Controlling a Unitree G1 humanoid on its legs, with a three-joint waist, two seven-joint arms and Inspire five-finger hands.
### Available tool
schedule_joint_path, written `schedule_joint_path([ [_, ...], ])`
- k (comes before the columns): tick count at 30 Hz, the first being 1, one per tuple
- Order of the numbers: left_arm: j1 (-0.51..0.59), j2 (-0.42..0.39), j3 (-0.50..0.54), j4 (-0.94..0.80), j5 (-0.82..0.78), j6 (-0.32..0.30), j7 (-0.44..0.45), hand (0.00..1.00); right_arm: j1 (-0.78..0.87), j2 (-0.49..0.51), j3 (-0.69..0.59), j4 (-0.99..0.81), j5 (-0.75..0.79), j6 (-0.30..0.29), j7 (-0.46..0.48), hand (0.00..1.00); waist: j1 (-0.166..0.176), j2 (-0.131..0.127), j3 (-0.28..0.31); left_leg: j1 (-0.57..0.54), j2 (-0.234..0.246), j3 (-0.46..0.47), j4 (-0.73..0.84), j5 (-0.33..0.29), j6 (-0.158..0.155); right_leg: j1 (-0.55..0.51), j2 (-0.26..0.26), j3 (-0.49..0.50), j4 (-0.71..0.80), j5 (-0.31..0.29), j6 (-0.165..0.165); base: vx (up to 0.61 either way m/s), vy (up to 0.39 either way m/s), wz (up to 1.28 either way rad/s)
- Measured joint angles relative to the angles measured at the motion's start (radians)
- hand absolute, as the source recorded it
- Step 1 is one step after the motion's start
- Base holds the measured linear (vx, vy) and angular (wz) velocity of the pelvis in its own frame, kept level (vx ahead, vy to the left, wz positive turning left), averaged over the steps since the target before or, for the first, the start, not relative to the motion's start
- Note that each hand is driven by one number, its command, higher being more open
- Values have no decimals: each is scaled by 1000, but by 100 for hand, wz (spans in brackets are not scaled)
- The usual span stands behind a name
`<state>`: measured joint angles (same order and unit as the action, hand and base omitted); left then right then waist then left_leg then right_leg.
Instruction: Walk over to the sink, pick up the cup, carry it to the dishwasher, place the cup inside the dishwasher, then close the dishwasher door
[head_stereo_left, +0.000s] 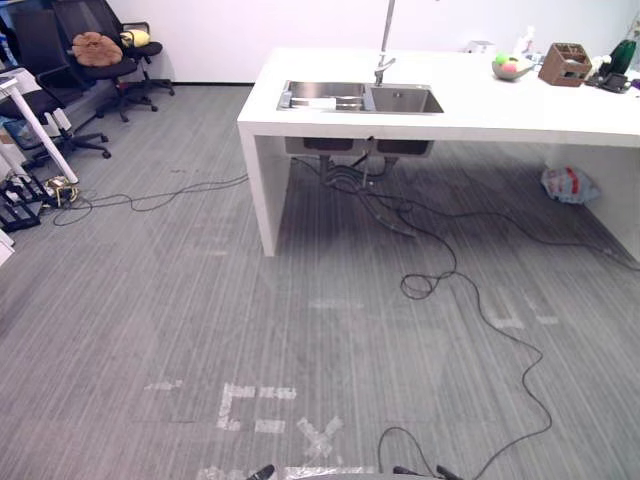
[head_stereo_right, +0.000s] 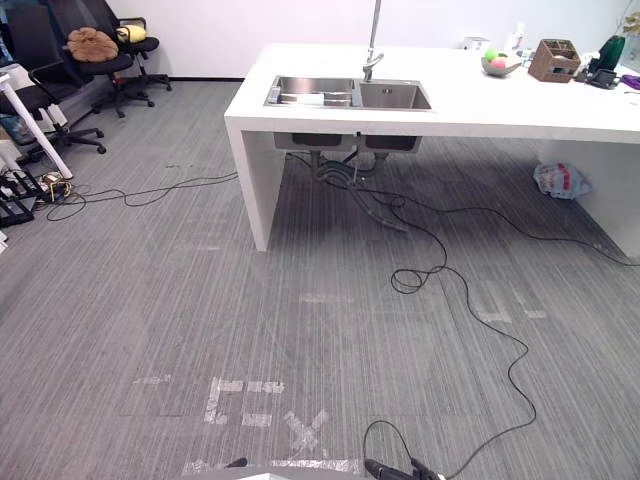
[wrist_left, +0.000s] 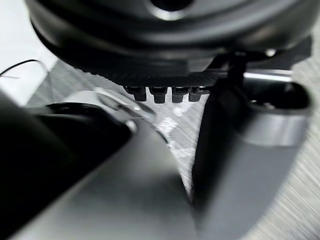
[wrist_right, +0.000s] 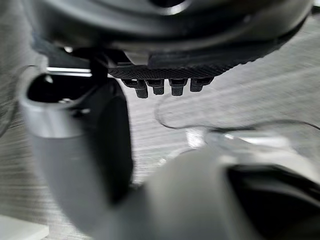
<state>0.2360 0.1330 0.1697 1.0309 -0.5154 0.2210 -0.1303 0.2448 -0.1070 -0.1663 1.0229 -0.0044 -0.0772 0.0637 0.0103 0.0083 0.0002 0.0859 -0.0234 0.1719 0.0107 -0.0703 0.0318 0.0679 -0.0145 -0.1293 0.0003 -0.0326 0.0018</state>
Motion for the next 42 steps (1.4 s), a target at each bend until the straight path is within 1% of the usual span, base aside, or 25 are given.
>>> schedule_joint_path([
  [1, 0, -5, -1, -1, 35, -38, -2, 100, -15, 0, 7, -8, -1, 8, -13, 100, 2, 1, 0, 4, -3, -15, -21, 13, 0, 1, -1, -15, -6, 0, 0, 14, -16, 19],
  [3, 0, -8, -1, -1, 49, -61, -1, 100, -32, -1, 7, -11, 7, 29, -13, 100, 2, 0, 1, 9, -4, -23, -40, 25, -6, 0, -1, -23, -7, 0, 0, -4, -23, 19],
  [4, 0, -10, -1, -1, 66, -77, -1, 100, -48, -1, 8, -12, 12, 55, -9, 100, 2, 0, 2, 13, -5, -27, -53, 34, -11, 0, -1, -29, -9, 0, 0, -33, -32, 15],
  [7, -1, -13, -1, -3, 105, -100, 15, 100, -71, -7, 18, -10, 34, 104, 1, 100, 3, 0, 3, 32, -4, -36, -93, 59, -15, 5, 3, -38, -15, 0, 0, -52, -40, 12],
  [10, 0, -15, -1, -3, 106, -109, 25, 100, -75, -7, 18, -10, 90, 121, 8, 100, 2, 2, 7, 40, -3, -38, -97, 61, -16, 11, 4, -40, -17, 0, 0, -48, -22, 2],
  [11, 0, -16, -1, -3, 106, -119, 31, 100, -75, -8, 18, -10, 136, 134, 12, 100, 2, 2, 11, 43, -3, -38, -98, 61, -16, 16, 4, -41, -19, 0, 0, -48, -12, 0],
  [15, 3, -20, -1, -3, 106, -151, 50, 100, -75, -8, 18, -10, 218, 153, 22, 100, 2, 0, 19, 44, -5, -39, -102, 61, -15, 20, 4, -44, -25, 2, -2, -39, -9, 1],
  [20, 4, -25, -1, -3, 106, -187, 56, 100, -76, -8, 16, -11, 260, 166, 29, 100, 2, -5, 27, 45, -6, -50, -103, 62, -14, 34, 4, -56, -39, 5, -1, -9, -11, 7],
  [25, 7, -29, -1, -5, 111, -209, 57, 100, -79, -6, 16, -12, 298, 174, 30, 100, 3, -5, 28, 45, -5, -50, -103, 62, -14, 39, 5, -62, -44, 5, -1, -1, -6, 2],
  [31, 10, -31, -2, -5, 109, -222, 61, 100, -107, 35, 18, -14, 306, 173, 41, 100, 3, -4, 28, 49, -3, -47, -103, 63, -14, 41, 7, -60, -41, 5, -1, -36, -12, -1],
  [34, 15, -35, -2, -8, 101, -237, 63, 100, -107, 36, 18, -14, 308, 173, 42, 100, 4, -4, 28, 51, -3, -42, -103, 63, -14, 42, 6, -55, -40, 5, -1, -39, -7, -3],
  [42, 18, -37, -2, -12, 82, -242, 65, 100, -109, 36, 18, -16, 316, 169, 40, 100, 8, -8, 33, 50, -4, -36, -103, 60, -11, 32, 4, -48, -21, -1, 0, -22, -6, -3],
])
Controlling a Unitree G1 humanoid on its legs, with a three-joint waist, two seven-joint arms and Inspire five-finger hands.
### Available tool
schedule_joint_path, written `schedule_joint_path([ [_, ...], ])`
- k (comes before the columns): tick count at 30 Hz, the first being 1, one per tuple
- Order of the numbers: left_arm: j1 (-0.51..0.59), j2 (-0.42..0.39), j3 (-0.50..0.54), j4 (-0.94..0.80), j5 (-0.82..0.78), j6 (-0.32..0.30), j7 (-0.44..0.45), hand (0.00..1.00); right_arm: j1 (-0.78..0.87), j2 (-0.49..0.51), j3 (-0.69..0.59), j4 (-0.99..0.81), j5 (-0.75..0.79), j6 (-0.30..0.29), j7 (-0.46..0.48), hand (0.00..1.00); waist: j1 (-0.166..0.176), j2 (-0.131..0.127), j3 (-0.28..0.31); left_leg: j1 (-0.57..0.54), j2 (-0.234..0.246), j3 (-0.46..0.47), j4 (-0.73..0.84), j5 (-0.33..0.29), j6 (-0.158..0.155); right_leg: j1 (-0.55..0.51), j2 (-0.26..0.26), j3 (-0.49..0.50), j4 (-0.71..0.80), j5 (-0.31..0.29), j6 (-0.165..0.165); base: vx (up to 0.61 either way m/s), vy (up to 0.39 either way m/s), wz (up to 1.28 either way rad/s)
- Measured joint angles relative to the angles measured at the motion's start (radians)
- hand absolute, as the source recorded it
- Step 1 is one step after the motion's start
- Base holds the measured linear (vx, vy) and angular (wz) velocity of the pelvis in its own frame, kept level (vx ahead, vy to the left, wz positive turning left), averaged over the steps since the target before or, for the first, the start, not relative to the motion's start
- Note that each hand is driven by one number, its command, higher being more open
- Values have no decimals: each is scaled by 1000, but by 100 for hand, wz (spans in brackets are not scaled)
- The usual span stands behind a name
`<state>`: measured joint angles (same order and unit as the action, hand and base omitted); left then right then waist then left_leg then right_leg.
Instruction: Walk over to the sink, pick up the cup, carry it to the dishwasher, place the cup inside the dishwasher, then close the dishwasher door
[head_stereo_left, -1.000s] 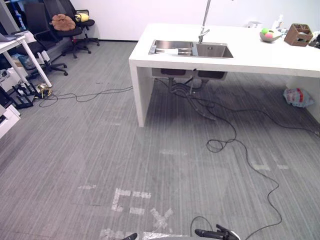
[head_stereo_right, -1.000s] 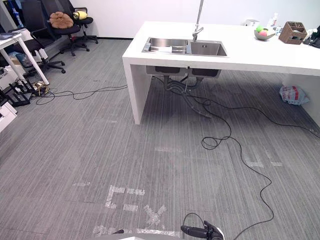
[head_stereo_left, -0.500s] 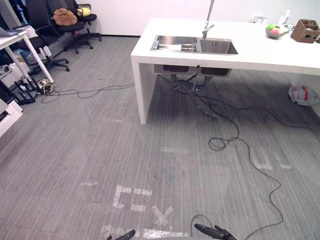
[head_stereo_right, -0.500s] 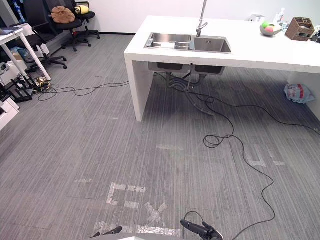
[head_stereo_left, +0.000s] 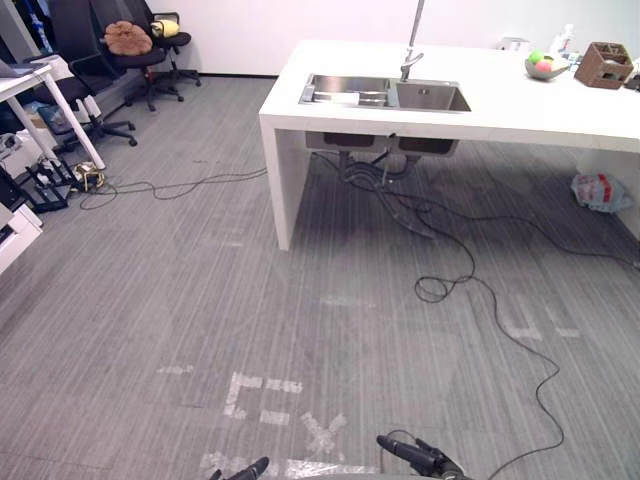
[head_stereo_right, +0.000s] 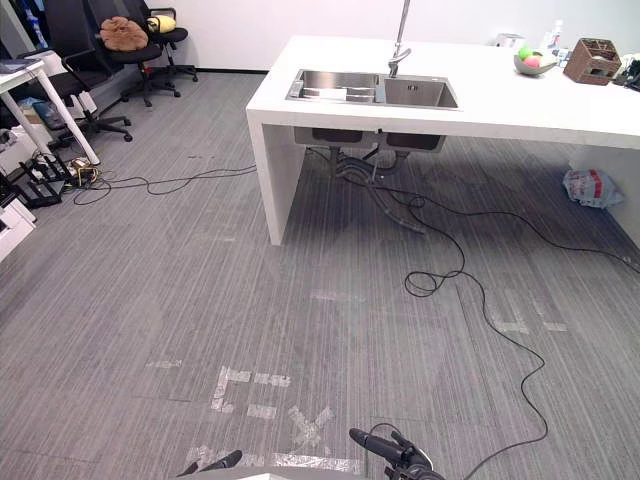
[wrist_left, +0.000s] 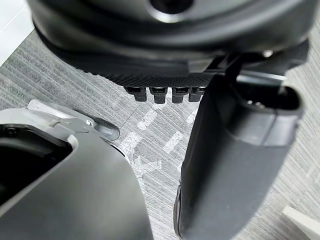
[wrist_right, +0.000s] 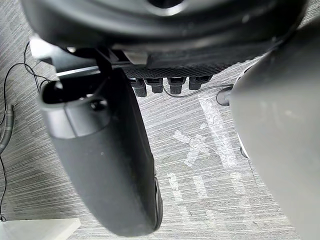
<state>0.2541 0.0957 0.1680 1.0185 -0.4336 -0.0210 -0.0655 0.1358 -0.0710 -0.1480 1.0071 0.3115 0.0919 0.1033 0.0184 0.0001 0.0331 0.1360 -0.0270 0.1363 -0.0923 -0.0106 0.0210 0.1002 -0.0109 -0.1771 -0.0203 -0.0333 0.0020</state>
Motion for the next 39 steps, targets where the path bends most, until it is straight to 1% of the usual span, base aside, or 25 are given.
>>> schedule_joint_path([
  [1, 0, 0, 0, -1, 0, 0, 2, 100, -1, 0, 0, -2, 1, -1, -1, 100, 1, -1, 3, 0, 0, 1, 0, -3, 2, -10, -2, 0, 21, -12, 0, 0, 0, 0],
  [4, 3, 2, 1, -26, -12, 12, 25, 100, 3, 3, 1, -41, 3, -7, -6, 100, 5, -12, 17, 1, -16, 2, 29, -32, 22, -107, -47, 1, 267, -127, 31, -11, 23, 3],
  [5, 1, -2, 1, -33, -23, 18, 40, 100, 5, 1, 1, -53, 5, -9, -14, 100, 9, -15, 32, 6, -21, 4, 56, -48, 27, -156, -69, 3, 405, -152, 52, 12, 68, -6],
  [6, 0, -2, 2, -35, -25, 21, 50, 100, 2, 1, 1, -62, 16, -10, -20, 100, 8, -17, 42, 11, -21, 6, 78, -54, 37, -205, -84, 4, 521, -156, 51, 24, 73, -6],
  [8, 1, -1, 12, -35, -27, 23, 67, 100, 2, 4, 1, -65, 23, -10, -23, 100, 4, -19, 43, 25, -21, 6, 88, -61, 39, -227, -102, -5, 574, -176, 37, 51, 52, -1],
  [11, -10, -3, 41, -31, -22, 39, 73, 100, -1, 5, -15, -65, 24, -17, -21, 100, 1, -24, 58, 29, 0, 3, 127, -112, 38, -237, -133, -28, 513, -182, 40, 95, 22, -8],
  [13, -17, -5, 49, -27, -17, 42, 77, 100, 0, 1, -25, -67, 51, -19, -16, 100, -6, -20, 73, 22, 63, 1, 198, -176, 13, -291, -114, -34, 521, -185, 51, 146, -99, -4],
  [17, -42, -4, 73, 6, -17, 47, 81, 100, 27, -1, -45, -75, 89, -16, 3, 100, -10, -19, 80, 32, 144, -39, 278, -267, -49, -395, -98, 13, 448, -144, 62, 300, -238, 20],
  [19, -52, -5, 83, 7, -17, 50, 89, 100, 32, -4, -47, -77, 89, -13, 9, 100, -9, -26, 87, 73, 164, -59, 311, -329, -88, -392, -115, 17, 375, -79, 51, 429, -349, 41],
  [20, -62, -14, 84, 12, -16, 52, 98, 100, 33, -6, -62, -77, 90, -2, 14, 100, -11, -20, 96, 118, 189, -71, 326, -371, -106, -367, -115, 8, 407, 30, 12, 519, -383, 45],
  [21, -79, -34, 85, 10, -17, 56, 102, 100, 29, -7, -84, -84, 88, 1, 16, 100, -8, -1, 98, 148, 210, -90, 341, -369, -85, -369, -108, -20, 503, -29, -4, 519, -368, 44],
  [23, -88, -62, 90, -20, -16, 56, 106, 100, 19, -4, -85, -88, 87, 9, 17, 100, -9, 10, 92, 145, 229, -113, 386, -327, -80, -377, -110, -40, 600, -111, -12, 562, -399, 24],
  [24, -94, -77, 93, -30, -2, 57, 124, 100, 19, -5, -83, -89, 87, 15, 17, 100, -12, 18, 80, 146, 234, -116, 397, -288, -67, -369, -104, -47, 616, -156, -19, 547, -389, 8],
  [26, -94, -83, 105, -31, 5, 64, 133, 100, 13, -11, -85, -92, 82, 44, 17, 100, -19, 31, 66, 122, 258, -142, 461, -232, -55, -343, -73, -55, 596, -196, -43, 460, -282, -4],
  [28, -93, -91, 122, -35, 5, 60, 134, 100, 10, -12, -86, -96, 78, 57, 16, 100, -29, 47, 52, 39, 293, -191, 625, -154, -78, -292, -26, -76, 536, -215, -58, 466, -253, 5],
  [29, -93, -94, 132, -46, 5, 55, 133, 100, 12, -10, -82, -103, 79, 59, 14, 100, -34, 52, 53, -35, 330, -180, 779, -79, -112, -222, 9, -84, 458, -222, -80, 501, -223, 18],
  [30, -92, -95, 146, -73, 5, 49, 133, 100, 12, -10, -78, -104, 78, 63, 8, 100, -30, 54, 56, -123, 358, -149, 963, -123, -104, -139, 46, -84, 369, -215, -107, 502, -201, 17],
  [31, -91, -96, 148, -82, 5, 37, 133, 100, 11, -6, -76, -101, 79, 66, 6, 100, -25, 54, 56, -161, 356, -139, 1032, -153, -105, -93, 56, -83, 326, -211, -112, 503, -151, 5],
  [33, -84, -109, 134, -124, 7, 8, 133, 100, -1, -11, -61, -78, 79, 69, 4, 100, -3, 40, 62, -257, 311, -76, 1112, -252, -84, 19, 60, -61, 236, -197, -102, 451, -76, -23],
  [34, -77, -114, 104, -166, 33, -4, 133, 100, -21, -11, -59, -73, 78, 73, 4, 100, 18, 37, 66, -330, 271, -5, 1081, -308, -52, 73, 47, -40, 193, -194, -95, 518, 12, -41],
  [35, -76, -106, 61, -223, 79, -14, 136, 100, -35, -7, -56, -87, 79, 73, 6, 100, 24, 29, 75, -412, 222, 57, 997, -324, -31, 113, 25, -38, 156, -193, -86, 627, 62, -38],
  [36, -76, -106, 38, -275, 121, -24, 140, 100, -47, -4, -46, -97, 79, 74, 7, 100, 29, 22, 86, -465, 193, 105, 906, -323, -23, 136, 4, -37, 145, -196, -75, 631, 119, -30],
  [37, -75, -106, 9, -346, 168, -32, 154, 100, -44, -3, -35, -125, 79, 74, 10, 100, 46, 12, 92, -527, 153, 140, 752, -278, -16, 162, -30, -29, 143, -207, -56, 532, 128, -35],
  [38, -69, -106, -9, -382, 183, -40, 167, 100, -42, -2, -33, -136, 77, 74, 13, 100, 57, 9, 93, -551, 142, 140, 673, -232, -27, 177, -45, -16, 142, -218, -36, 547, 163, -70],
  [39, -43, -104, -44, -461, 198, -61, 198, 100, -32, 2, -12, -161, 74, 73, 18, 100, 78, 16, 92, -568, 150, 136, 509, -138, -56, 223, -46, 20, 125, -260, 6, 570, 214, -82],
])
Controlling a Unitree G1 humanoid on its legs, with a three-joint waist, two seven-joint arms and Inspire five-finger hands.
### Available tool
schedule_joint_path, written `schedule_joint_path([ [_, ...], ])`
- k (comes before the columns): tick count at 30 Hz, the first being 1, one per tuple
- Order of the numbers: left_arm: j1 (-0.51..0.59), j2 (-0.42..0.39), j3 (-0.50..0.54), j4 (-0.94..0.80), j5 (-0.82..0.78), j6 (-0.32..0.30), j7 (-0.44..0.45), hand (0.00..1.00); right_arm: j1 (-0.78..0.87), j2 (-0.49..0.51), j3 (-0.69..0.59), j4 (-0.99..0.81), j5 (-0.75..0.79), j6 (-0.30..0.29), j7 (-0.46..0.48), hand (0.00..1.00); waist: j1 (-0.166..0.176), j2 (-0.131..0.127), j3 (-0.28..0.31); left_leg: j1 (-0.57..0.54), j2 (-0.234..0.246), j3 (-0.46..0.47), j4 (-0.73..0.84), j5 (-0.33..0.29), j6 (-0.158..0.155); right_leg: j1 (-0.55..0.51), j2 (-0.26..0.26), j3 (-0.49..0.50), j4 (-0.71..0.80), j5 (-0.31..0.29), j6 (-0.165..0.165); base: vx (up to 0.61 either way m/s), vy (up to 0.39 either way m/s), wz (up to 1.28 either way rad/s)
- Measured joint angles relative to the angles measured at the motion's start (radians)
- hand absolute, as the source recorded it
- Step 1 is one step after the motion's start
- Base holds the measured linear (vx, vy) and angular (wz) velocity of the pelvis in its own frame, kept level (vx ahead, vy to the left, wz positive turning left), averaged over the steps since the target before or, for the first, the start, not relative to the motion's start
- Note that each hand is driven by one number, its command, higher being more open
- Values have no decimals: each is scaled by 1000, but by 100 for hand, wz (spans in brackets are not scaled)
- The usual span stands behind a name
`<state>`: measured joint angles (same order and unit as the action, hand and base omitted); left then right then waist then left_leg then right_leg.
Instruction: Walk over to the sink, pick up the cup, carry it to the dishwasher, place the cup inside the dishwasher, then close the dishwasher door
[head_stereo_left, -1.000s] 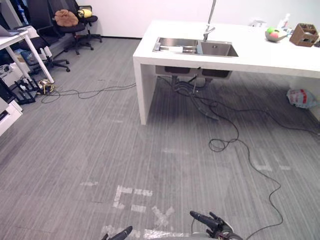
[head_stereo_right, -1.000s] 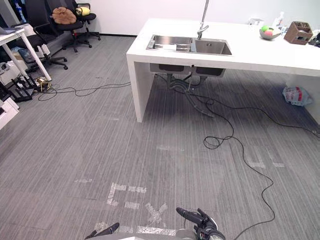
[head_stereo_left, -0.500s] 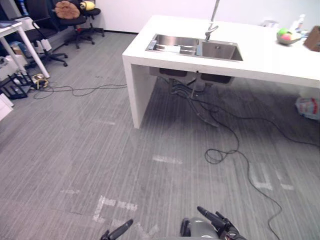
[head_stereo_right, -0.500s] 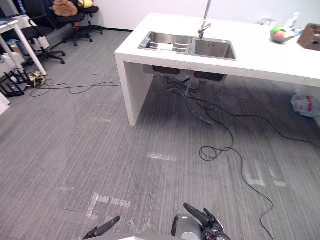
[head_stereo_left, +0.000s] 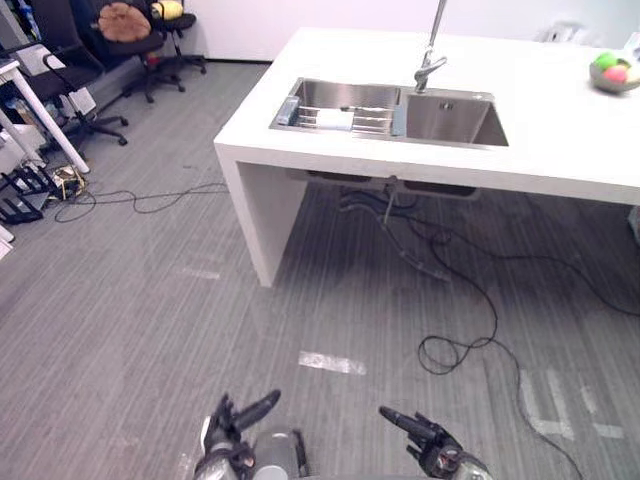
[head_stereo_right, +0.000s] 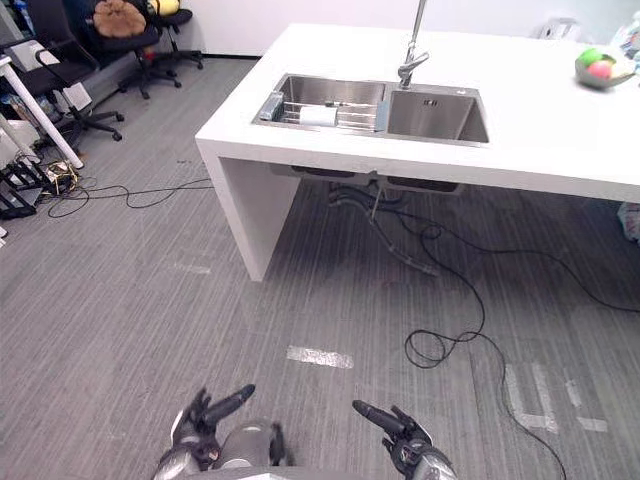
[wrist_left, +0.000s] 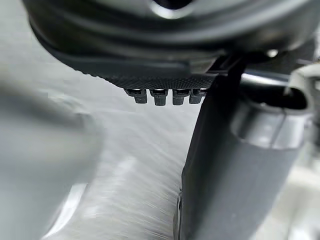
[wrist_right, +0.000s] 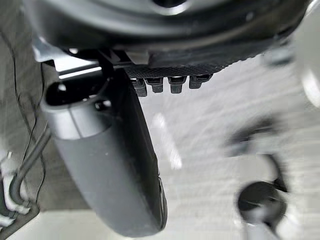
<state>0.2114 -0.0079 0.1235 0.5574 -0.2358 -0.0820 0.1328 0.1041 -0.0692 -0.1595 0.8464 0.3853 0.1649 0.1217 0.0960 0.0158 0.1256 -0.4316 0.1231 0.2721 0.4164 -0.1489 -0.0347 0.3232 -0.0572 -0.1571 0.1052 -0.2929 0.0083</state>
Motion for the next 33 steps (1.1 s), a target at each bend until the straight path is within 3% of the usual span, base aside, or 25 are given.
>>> schedule_joint_path([
  [1, 16, 17, -30, -48, 12, -50, 44, 100, 10, 14, 26, -2, -22, -3, 9, 100, 9, -12, -3, -3, 4, 18, 34, 130, 41, 60, -22, 47, -19, -60, 6, 578, 250, -67],
  [2, 10, 28, -41, -66, 22, -70, 70, 100, 10, 24, 34, 1, -29, -3, 8, 100, 6, -19, -5, -13, -4, 27, 73, 130, 56, 70, -40, 63, -11, -75, 2, 587, 289, -12],
  [3, -2, 30, -50, -140, 47, -83, 124, 100, 13, 35, 54, 1, -30, -2, 2, 100, -1, -56, -8, -27, -7, 48, 126, 93, 112, 58, -65, 77, 36, -76, 2, 578, 289, 18],
  [4, -3, 30, -56, -191, 69, -92, 152, 100, 13, 41, 59, 1, -30, -1, -4, 100, 0, -66, -6, -31, -18, 53, 136, 80, 131, 39, -76, 83, 75, -73, 1, 687, 312, 24],
  [6, -4, 46, -75, -393, 179, -143, 265, 100, 15, 56, 53, 9, -26, 12, -34, 100, -1, -77, -7, -8, -52, 53, 149, 12, 149, -44, -104, 102, 279, 13, 33, 558, 247, 19],
  [7, -10, 55, -77, -435, 204, -158, 292, 100, 19, 59, 47, 16, -22, 16, -42, 100, -3, -77, -7, 15, -65, 50, 142, 0, 147, -60, -112, 108, 340, 51, 61, 545, 253, 26],
  [9, -56, 100, -61, -589, 343, -196, 382, 100, 25, 75, -4, 34, -1, 16, -68, 100, -16, -88, -15, 134, -127, 37, 84, -36, 159, -167, -140, 173, 671, 239, 260, 573, 240, 28],
  [10, -68, 111, -55, -630, 380, -205, 402, 100, 24, 77, -11, 30, 16, 12, -74, 100, -20, -89, -16, 165, -137, 34, 71, -44, 159, -216, -142, 185, 800, 250, 261, 448, 132, 12],
  [11, -78, 130, -45, -706, 439, -228, 433, 100, 24, 73, -12, 19, 25, -1, -81, 100, -28, -85, -18, 238, -149, 36, 39, -59, 158, -310, -155, 169, 1022, 251, 255, 423, 107, -4],
  [13, -84, 150, -45, -777, 536, -278, 464, 100, 27, 65, -11, 1, 21, -19, -74, 100, -36, -61, -28, 366, -149, 37, -47, -63, 151, -410, -183, 89, 1157, 209, 172, 400, 100, -11],
  [14, -100, 165, -54, -798, 594, -305, 485, 100, 29, 64, -11, -5, 15, -27, -60, 100, -44, -58, -47, 431, -142, 32, -107, -55, 140, -471, -180, 48, 1130, 167, 115, 366, 33, 6],
  [15, -139, 188, -66, -795, 624, -321, 499, 100, 28, 65, -12, -14, 14, -36, -48, 100, -54, -57, -49, 481, -131, 18, -145, -52, 132, -513, -165, 15, 1025, 123, 84, 356, -5, 18],
  [17, -185, 216, -80, -793, 629, -322, 502, 100, 29, 72, -12, -30, 12, -49, -37, 100, -76, -50, -50, 523, -103, -9, -170, -58, 107, -544, -125, -20, 768, 72, 59, 409, -130, 33],
  [18, -206, 224, -77, -794, 626, -325, 503, 100, 30, 79, -11, -41, 3, -50, -31, 100, -89, -47, -52, 532, -81, -24, -168, -73, 81, -548, -91, -22, 555, 75, 56, 396, -175, 27],
  [19, -212, 226, -74, -794, 625, -329, 503, 100, 32, 83, -10, -44, 0, -50, -29, 100, -89, -47, -52, 539, -73, -25, -168, -81, 67, -548, -77, -14, 456, 82, 57, 320, -175, 12],
  [20, -211, 226, -72, -794, 612, -339, 501, 100, 36, 87, -5, -51, -10, -50, -25, 100, -90, -49, -53, 556, -67, -26, -164, -100, 35, -550, -59, 21, 317, 133, 54, 267, -158, 3],
  [21, -209, 223, -71, -794, 606, -340, 494, 100, 42, 87, 3, -58, -18, -50, -23, 100, -90, -55, -57, 567, -67, -30, -151, -118, 10, -550, -57, 56, 262, 200, 50, 457, -322, 17],
  [22, -200, 196, -75, -791, 607, -358, 462, 100, 47, 78, 19, -70, -33, -45, -14, 100, -92, -36, -68, 574, -38, -54, -112, -162, -25, -542, -37, 64, 270, 259, 46, 400, -300, 28],
  [23, -191, 183, -85, -795, 608, -366, 446, 100, 49, 66, 22, -76, -36, -34, -11, 100, -92, -19, -76, 572, -17, -60, -104, -169, -37, -529, -22, 53, 264, 250, 37, 402, -303, 32],
  [26, -184, 169, -135, -838, 633, -403, 344, 100, 41, 36, 55, -80, -47, 19, -1, 100, -84, 14, -80, 559, 48, -72, -30, -168, -46, -478, 32, 9, 224, 204, 8, 308, -229, 26],
  [28, -184, 177, -154, -876, 648, -408, 283, 100, 39, 28, 57, -80, -57, 44, 0, 100, -82, 20, -73, 487, 96, -88, 195, -134, -66, -422, 54, -1, 203, 183, -9, 276, -195, 4],
  [29, -184, 188, -162, -907, 651, -410, 238, 100, 43, 20, 60, -82, -59, 53, 2, 100, -81, 25, -69, 427, 125, -102, 355, -69, -53, -376, 65, 2, 183, 173, -20, 261, -143, -12],
  [30, -185, 201, -167, -932, 654, -412, 201, 100, 51, 13, 66, -85, -65, 59, 4, 100, -76, 26, -71, 398, 145, -100, 418, -77, -47, -352, 68, 7, 164, 170, -24, 237, -102, -18],
  [32, -204, 265, -188, -982, 721, -422, 155, 100, 66, -1, 68, -81, -65, 71, 4, 100, -73, 25, -93, 355, 160, -57, 327, -128, -32, -327, 66, 19, 115, 174, -20, 243, -54, -18],
  [33, -240, 332, -201, -981, 773, -424, 138, 100, 62, -12, 68, -47, -64, 74, 3, 100, -73, 25, -111, 372, 149, -19, 128, -122, -30, -316, 59, 23, 79, 187, -14, 221, 7, -5],
])
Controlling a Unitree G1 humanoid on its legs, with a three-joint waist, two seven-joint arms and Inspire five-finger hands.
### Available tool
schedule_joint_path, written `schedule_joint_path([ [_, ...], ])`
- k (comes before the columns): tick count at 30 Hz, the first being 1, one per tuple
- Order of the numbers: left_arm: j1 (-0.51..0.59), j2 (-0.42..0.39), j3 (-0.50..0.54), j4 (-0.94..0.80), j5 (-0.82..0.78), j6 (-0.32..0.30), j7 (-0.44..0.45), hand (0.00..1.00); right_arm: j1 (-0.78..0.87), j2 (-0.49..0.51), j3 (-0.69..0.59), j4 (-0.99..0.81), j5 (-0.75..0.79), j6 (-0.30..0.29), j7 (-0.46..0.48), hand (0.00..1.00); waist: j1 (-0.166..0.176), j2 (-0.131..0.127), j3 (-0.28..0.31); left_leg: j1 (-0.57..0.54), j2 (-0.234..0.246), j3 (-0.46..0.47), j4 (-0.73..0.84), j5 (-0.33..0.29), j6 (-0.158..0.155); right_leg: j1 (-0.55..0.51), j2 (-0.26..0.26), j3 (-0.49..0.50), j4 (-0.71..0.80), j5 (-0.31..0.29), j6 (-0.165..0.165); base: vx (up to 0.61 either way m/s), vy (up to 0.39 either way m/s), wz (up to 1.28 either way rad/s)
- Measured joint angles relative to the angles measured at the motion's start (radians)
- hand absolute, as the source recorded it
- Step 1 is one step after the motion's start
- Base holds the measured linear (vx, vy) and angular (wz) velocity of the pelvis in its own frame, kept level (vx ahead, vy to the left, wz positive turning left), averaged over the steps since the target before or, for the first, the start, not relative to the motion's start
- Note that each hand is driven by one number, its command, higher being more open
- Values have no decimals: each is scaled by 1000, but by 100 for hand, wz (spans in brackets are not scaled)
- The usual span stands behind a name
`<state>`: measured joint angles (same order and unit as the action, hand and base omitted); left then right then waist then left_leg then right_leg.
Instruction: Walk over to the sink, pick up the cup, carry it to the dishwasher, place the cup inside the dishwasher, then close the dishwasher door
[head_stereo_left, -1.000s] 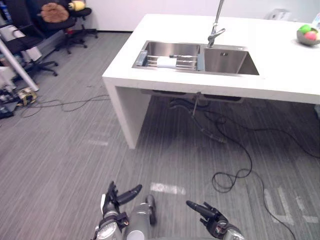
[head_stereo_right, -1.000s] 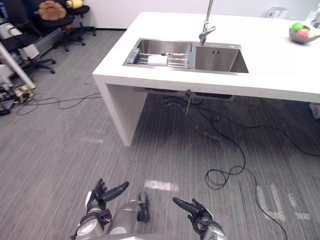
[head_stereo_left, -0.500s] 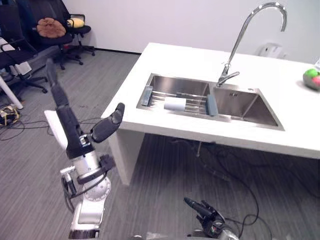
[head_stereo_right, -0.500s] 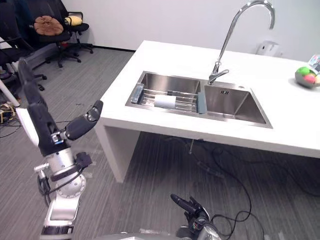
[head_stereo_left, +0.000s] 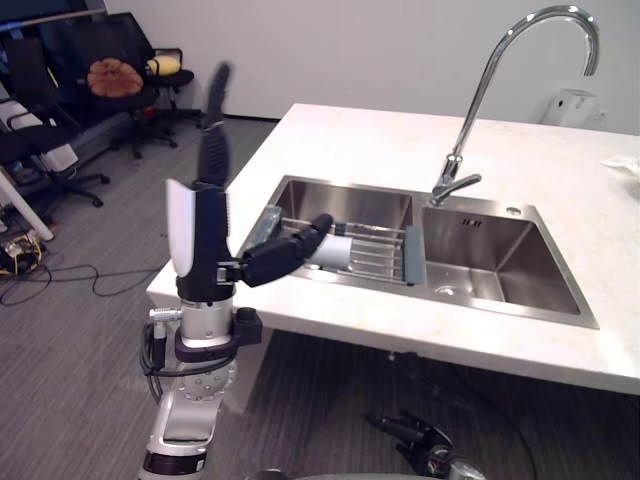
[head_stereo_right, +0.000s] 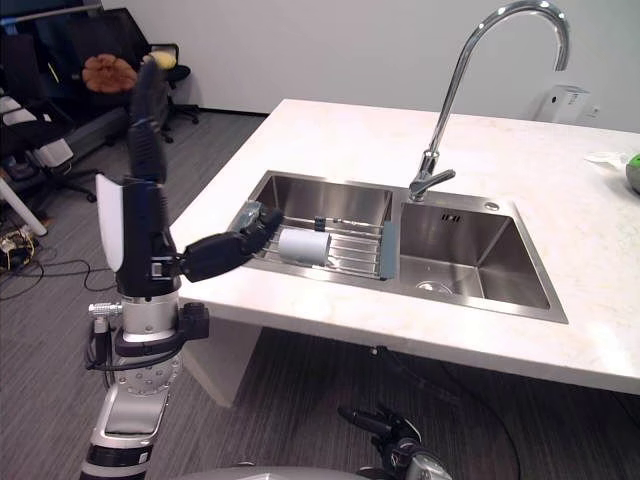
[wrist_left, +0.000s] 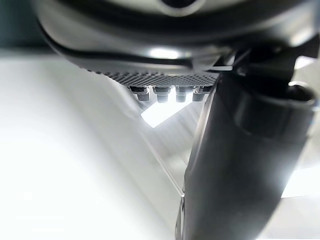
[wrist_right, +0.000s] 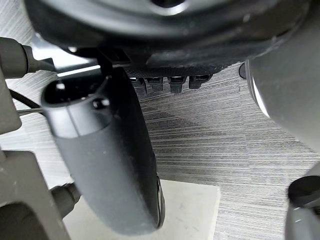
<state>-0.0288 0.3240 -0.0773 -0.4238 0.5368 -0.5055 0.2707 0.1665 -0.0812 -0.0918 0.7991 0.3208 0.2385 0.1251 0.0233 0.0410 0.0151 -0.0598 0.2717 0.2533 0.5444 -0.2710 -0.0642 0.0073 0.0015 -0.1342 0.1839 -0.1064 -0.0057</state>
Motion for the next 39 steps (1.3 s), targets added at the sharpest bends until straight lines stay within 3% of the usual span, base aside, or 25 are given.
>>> schedule_joint_path([
  [1, -28, 34, -13, 0, 12, 7, -19, 100, -2, -9, 0, 12, 0, 2, 1, 100, -4, 10, -11, 6, -8, 11, -117, 40, 2, 4, -1, -4, -15, 7, 7, 248, 80, 2],
  [2, -75, 81, -28, 5, 17, 22, -57, 100, -6, -20, -3, 35, 0, -1, 5, 100, -8, 21, -22, 33, -30, 10, -258, 112, -47, 10, -5, 1, -37, 16, 20, 244, 119, -2],
  [3, -98, 114, -29, 13, 17, 44, -87, 100, -8, -20, -7, 42, -1, -4, 5, 100, -15, 11, -30, 66, -67, 26, -346, 156, -34, 9, -26, 12, -63, 31, 31, 225, 124, -8],
  [6, -173, 143, -28, 81, 17, 104, -182, 100, -12, -20, -17, 50, -5, -9, 7, 100, -25, 11, -34, 101, -116, 52, -450, 196, -23, 9, -58, 27, -105, 43, 50, 131, 111, -13],
  [10, -277, 248, -74, 160, -11, 185, -372, 100, -22, -14, -22, 78, -41, -16, 9, 100, -43, 11, -34, 130, -128, 60, -475, 200, -23, 34, -63, 38, -131, 47, 54, 65, 28, -8],
  [13, -328, 279, -102, 191, -45, 215, -442, 100, -34, -13, -33, 97, -40, -16, 10, 100, -49, 11, -34, 135, -132, 58, -479, 208, -23, 38, -66, 39, -134, 47, 54, 0, 0, 0],
  [14, -363, 298, -115, 200, -75, 251, -501, 100, -42, -12, -40, 105, -40, -18, 11, 100, -65, 12, -35, 140, -136, 55, -491, 217, -23, 40, -65, 39, -136, 48, 53, -9, -20, -3],
  [19, -463, 300, -162, 281, -145, 332, -627, 100, -55, -18, -61, 147, -39, -25, 10, 100, -88, 13, -35, 179, -135, 54, -493, 218, -25, 61, -58, 69, -139, 56, 47, -27, -13, -17],
  [29, -592, 306, -229, 492, -164, 461, -698, 100, -55, -41, -116, 209, -31, -22, 6, 100, -128, 9, -10, 215, -148, 64, -539, 213, -20, 63, -57, 134, -218, 122, 66, -96, 21, -21],
  [39, -592, 326, -286, 773, -103, 532, -700, 100, 30, -59, -138, 212, -36, -26, 8, 100, -188, 18, 10, 232, -153, 88, -560, 214, -21, 82, -50, 150, -268, 170, 78, -4, -14, -8],
])
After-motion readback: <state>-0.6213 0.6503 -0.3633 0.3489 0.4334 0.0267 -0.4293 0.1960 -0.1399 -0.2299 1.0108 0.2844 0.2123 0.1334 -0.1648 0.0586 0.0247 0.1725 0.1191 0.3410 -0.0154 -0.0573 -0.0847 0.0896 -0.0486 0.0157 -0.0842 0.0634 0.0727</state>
